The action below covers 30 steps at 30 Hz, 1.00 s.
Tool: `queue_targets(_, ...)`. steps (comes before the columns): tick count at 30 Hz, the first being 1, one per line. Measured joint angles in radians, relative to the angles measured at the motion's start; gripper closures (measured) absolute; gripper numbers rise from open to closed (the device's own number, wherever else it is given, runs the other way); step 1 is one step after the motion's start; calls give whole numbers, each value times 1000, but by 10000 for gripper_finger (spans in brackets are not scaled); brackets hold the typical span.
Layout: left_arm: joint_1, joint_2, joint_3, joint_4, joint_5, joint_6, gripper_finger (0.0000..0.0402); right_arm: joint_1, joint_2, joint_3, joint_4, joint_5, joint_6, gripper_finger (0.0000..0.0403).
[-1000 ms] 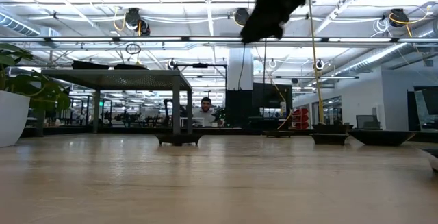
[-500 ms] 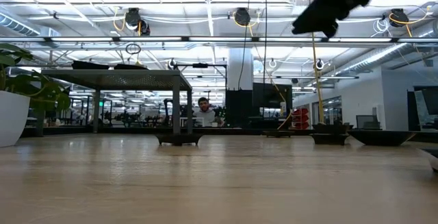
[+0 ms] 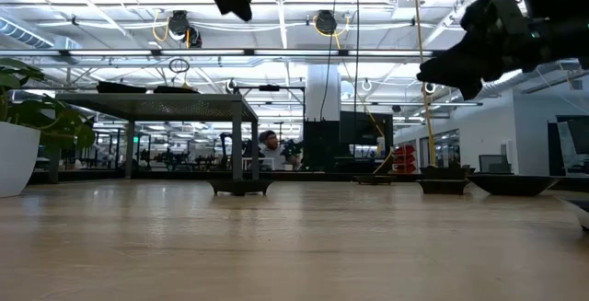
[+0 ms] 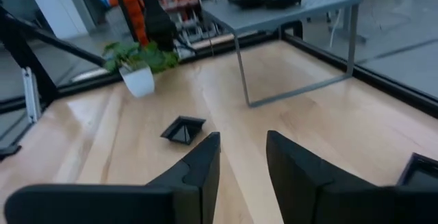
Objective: Pick & Place Mini shaped plates
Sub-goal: Stack the square plate on top of the square plate on the shelf
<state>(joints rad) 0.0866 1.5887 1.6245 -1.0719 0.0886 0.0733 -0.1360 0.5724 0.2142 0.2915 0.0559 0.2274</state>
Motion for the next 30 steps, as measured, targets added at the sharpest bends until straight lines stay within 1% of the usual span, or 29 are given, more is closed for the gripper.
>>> queue_targets(4,-20,56,0,-19,0,0,355,0,-20,-76,116,0,0,297)
queue_targets(7,-33,98,0,-58,-1,-4,355,0,-23,-108,167,0,0,297)
queue_targets(12,-61,162,0,-93,0,-6,355,0,-23,-134,175,-1,0,297)
queue_targets(20,-101,256,0,-86,-1,23,354,0,-23,-149,176,0,-3,297)
queue_targets(30,-126,301,0,-75,-10,1,355,0,-23,-151,174,-1,-3,297)
